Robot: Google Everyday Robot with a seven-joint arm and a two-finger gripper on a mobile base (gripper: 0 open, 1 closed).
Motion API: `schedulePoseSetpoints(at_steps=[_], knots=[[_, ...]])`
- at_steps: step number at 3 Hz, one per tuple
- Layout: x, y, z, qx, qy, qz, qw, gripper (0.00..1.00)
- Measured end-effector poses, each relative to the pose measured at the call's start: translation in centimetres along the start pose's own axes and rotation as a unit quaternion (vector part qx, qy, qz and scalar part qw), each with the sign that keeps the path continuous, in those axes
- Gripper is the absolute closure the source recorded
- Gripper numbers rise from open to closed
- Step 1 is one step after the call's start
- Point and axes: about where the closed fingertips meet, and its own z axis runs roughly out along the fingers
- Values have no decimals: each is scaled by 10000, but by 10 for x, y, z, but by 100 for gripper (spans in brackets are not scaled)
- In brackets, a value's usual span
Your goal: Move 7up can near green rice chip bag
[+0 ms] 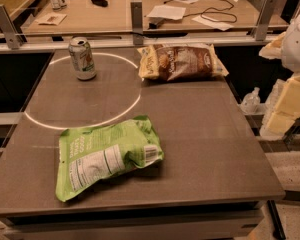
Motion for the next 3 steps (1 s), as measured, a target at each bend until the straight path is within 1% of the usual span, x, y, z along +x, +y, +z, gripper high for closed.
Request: schedulePoseSetpoints(at_steps=[1, 2, 3], knots=[[6, -5, -1, -145, -681, 376, 9969, 0], [31, -18, 24, -221, -1638, 790, 9831, 0], [36, -28, 36, -186, -2693, 873, 9589, 0]])
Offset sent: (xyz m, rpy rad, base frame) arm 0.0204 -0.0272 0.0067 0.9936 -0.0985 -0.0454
